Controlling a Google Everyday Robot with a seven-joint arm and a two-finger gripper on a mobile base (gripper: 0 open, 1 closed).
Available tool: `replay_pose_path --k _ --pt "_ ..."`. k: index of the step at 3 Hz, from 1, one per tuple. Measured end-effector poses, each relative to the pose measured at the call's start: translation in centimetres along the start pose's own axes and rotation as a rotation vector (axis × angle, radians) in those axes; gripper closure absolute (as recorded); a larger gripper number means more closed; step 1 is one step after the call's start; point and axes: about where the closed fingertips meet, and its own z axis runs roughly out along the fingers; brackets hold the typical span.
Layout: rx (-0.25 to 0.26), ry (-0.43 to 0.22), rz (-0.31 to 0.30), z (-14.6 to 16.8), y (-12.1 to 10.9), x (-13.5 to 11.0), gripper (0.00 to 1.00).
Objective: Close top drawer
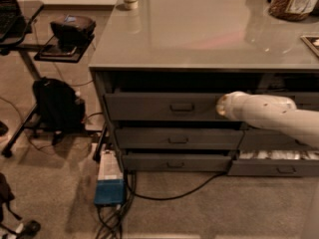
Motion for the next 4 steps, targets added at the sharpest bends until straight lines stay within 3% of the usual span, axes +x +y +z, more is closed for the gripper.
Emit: replay_pose_path --k 1,3,4 --pt "0.022 0.015 0.016 1.67 -1.45 0.55 1.0" --pt "0.03 0.015 0.025 1.75 -1.42 0.57 1.0" --pt "0.045 0.007 0.002 1.44 -1.91 0.34 1.0"
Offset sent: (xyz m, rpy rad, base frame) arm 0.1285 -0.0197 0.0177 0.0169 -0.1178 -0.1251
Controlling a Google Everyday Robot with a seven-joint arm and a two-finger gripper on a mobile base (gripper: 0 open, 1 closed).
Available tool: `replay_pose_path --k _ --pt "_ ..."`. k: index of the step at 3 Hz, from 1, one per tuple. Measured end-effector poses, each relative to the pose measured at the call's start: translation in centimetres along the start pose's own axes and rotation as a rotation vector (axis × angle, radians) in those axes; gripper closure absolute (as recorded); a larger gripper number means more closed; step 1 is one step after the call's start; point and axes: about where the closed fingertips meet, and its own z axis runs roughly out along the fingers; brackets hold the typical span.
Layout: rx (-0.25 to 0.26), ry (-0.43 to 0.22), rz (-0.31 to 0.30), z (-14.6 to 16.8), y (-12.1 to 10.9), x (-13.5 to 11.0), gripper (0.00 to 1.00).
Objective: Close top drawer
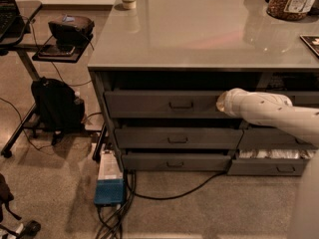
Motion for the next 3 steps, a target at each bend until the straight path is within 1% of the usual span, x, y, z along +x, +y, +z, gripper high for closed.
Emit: replay_pose_path --k 1,2,3 --pt "-0.054 -0.01 -0.097 -3.9 2.6 0.5 1.0" --pt "-0.159 -0.05 -0.181 -8.8 7.8 0.6 1.0" --pt "-0.234 -0.104 -0.289 -15.1 12.3 -0.3 1.0"
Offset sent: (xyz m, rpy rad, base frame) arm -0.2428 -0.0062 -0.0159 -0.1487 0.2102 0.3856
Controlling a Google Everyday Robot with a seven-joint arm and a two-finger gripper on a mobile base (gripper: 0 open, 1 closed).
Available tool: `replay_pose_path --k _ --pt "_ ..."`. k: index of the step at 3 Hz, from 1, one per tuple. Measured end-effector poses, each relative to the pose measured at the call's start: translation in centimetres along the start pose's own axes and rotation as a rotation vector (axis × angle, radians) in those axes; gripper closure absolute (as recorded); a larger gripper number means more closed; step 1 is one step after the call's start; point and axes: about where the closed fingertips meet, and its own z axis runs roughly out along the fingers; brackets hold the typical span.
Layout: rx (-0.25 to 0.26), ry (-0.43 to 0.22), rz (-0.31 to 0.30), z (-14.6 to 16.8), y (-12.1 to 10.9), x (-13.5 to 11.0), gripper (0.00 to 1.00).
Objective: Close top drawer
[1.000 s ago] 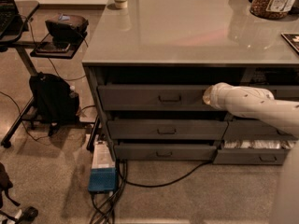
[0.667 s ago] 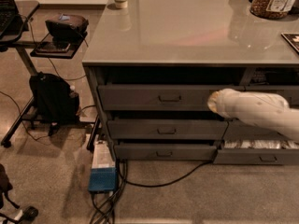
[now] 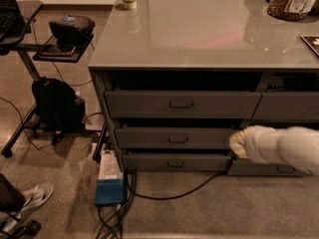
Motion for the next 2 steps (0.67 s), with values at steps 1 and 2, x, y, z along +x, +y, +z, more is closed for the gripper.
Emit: replay_pose_path --k 1,2 --pt "-0.016 -0.018 -0.11 -5.3 3.4 -2.6 1.0" --pt "0.053 -0.064 -0.161 -9.5 2.7 -6.7 1.0"
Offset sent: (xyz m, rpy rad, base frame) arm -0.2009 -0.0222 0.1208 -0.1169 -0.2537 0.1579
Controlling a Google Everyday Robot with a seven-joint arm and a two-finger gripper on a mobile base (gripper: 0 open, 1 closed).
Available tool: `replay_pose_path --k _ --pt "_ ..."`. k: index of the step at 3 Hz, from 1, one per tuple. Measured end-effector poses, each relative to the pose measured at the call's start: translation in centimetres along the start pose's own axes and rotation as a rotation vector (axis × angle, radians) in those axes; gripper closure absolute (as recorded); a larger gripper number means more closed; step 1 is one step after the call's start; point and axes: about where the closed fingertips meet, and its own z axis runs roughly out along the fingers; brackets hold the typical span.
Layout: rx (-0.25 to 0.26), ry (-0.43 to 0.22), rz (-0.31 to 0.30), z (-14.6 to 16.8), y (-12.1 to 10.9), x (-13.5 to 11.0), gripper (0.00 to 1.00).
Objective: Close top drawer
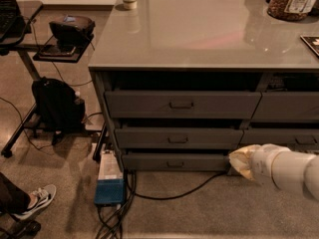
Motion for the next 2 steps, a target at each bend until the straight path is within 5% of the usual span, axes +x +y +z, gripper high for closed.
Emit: replay_pose_path --k 1,2 --pt "0.102 -0.021 -0.051 -3.7 -3.5 -4.6 1.0" --pt "0.246 0.0 -0.11 -7.6 -9.3 -7.8 1.0"
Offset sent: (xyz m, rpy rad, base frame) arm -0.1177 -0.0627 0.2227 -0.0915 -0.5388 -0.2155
